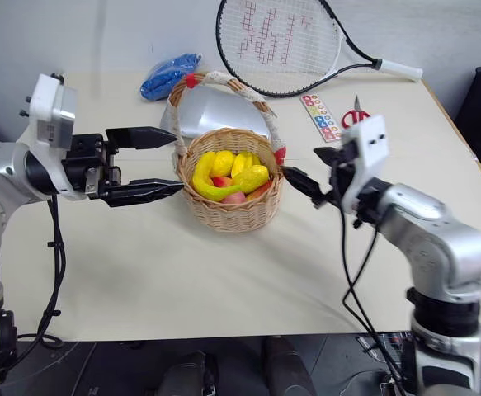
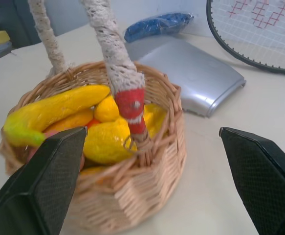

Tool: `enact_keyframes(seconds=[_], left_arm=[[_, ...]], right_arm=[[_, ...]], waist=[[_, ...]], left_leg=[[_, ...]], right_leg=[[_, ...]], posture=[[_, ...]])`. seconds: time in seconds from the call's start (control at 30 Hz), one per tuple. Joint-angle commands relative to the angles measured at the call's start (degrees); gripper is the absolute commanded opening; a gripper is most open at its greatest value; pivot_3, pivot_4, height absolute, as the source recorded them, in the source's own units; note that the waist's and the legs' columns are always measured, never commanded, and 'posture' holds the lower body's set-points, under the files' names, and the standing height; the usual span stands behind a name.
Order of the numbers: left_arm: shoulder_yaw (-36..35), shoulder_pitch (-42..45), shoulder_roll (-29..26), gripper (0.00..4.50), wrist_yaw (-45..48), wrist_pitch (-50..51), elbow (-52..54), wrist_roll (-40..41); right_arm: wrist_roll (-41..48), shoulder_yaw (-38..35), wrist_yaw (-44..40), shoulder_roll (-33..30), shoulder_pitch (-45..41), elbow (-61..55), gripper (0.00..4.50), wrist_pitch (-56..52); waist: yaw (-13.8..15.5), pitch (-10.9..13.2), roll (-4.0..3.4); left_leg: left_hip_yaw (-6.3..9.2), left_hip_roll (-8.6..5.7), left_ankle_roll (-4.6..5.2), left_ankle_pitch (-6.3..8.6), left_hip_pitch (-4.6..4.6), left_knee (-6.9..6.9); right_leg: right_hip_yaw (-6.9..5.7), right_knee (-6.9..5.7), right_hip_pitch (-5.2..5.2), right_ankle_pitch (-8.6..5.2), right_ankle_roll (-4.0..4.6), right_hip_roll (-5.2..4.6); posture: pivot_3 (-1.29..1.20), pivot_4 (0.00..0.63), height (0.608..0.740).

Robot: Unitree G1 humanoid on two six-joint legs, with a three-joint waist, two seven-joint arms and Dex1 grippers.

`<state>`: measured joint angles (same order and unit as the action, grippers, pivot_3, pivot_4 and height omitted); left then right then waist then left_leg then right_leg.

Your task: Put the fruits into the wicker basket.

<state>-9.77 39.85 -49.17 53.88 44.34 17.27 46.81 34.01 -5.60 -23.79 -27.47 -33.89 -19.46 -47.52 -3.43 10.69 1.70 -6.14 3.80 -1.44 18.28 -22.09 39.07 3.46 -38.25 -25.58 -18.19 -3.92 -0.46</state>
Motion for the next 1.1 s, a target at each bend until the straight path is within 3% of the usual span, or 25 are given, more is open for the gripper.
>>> enact_keyframes(seconds=[0.03,0.1,0.2,0.57,0.83,1.0,1.1], left_arm=[[-0.2,0.6,-0.4,4.50,0.2,-1.9,0.7,-1.5],[-0.3,0.1,-0.5,4.50,0.3,-2.3,0.8,-2.0],[-0.8,0.1,-0.6,4.50,0.0,-2.1,0.9,-1.9],[1.2,1.6,1.5,4.50,-0.3,-4.4,-1.4,-4.8],[3.3,4.3,2.7,4.50,2.2,-6.0,-4.9,-6.5],[4.1,5.2,4.4,4.50,3.3,-6.6,-6.9,-7.1],[4.3,5.2,5.5,4.50,4.1,-6.7,-7.6,-6.7]], right_arm=[[-6.6,3.3,1.9,3.0,-3.0,5.5,4.47,7.9],[-9.0,3.3,4.7,5.7,-4.5,9.6,4.47,10.2],[-10.5,2.6,5.6,7.8,-4.5,11.8,3.93,12.0],[-12.2,3.2,4.0,8.3,0.6,5.2,0.17,16.2],[-10.6,-5.1,1.1,0.5,1.0,1.5,0.13,16.3],[-12.8,-16.6,-1.9,-11.9,7.2,5.4,0.13,17.1],[-13.6,-20.8,-2.5,-14.6,11.4,9.1,0.13,19.8]], waist=[[0.0,0.0,0.00],[0.0,0.0,0.00],[0.2,0.0,0.00],[0.2,0.0,0.00],[0.6,0.0,-0.01],[1.6,0.0,-0.01],[1.7,0.0,-0.01]], left_leg=[[0.01,0.01,0.00,0.00,-0.01,0.00],[-0.01,0.00,0.00,0.00,-0.02,0.00],[0.00,0.00,0.00,0.00,-0.03,0.01],[0.00,0.01,0.00,0.00,-0.01,0.01],[0.01,-0.03,0.01,0.00,-0.06,0.01],[0.00,-0.06,0.03,0.01,-0.08,0.01],[-0.03,-0.09,0.04,0.01,-0.06,0.00]], right_leg=[[0.00,0.00,0.00,0.00,0.00,-0.01],[0.00,0.02,0.00,0.00,0.00,-0.06],[-0.03,0.01,0.00,0.00,0.00,-0.09],[-0.04,-0.07,0.00,0.00,0.00,-0.06],[-0.05,-0.01,-0.01,0.00,0.00,-0.10],[-0.05,0.11,0.00,0.00,-0.01,-0.08],[-0.03,0.14,0.02,0.00,-0.01,-0.05]], posture=[[0.00,0.150,0.740],[0.00,0.150,0.740],[0.00,0.150,0.740],[0.00,0.150,0.740],[0.00,0.150,0.740],[0.00,0.150,0.740],[0.00,0.150,0.740]])
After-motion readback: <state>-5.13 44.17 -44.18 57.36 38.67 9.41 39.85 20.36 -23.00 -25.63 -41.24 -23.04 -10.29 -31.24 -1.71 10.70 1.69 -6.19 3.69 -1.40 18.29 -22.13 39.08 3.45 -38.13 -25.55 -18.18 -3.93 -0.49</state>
